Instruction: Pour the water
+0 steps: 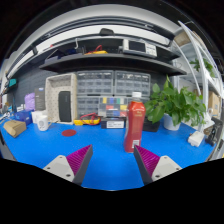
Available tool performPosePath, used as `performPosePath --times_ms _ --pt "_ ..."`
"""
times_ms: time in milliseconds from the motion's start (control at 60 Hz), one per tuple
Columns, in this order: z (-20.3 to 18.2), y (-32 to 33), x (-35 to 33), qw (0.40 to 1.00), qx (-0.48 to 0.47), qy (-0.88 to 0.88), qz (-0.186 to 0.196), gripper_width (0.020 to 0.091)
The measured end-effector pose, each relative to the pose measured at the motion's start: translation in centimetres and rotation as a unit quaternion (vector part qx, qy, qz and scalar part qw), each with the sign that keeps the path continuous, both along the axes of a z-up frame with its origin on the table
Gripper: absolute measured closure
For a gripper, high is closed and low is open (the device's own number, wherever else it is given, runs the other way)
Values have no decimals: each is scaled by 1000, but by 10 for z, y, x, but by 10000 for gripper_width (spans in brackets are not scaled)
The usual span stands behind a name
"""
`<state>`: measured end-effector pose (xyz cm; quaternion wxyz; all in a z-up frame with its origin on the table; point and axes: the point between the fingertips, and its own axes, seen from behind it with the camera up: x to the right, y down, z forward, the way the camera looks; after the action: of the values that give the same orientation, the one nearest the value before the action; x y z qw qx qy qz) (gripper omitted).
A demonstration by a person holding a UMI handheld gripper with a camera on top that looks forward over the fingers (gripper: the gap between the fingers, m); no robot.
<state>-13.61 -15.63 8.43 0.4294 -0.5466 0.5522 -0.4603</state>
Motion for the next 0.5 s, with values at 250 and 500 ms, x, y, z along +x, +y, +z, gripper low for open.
performPosePath --times_ms 250,500 --pt "7 -62 77 999 -9 -31 -32 254" --pt "12 -87 140 998 -22 -31 -42 320"
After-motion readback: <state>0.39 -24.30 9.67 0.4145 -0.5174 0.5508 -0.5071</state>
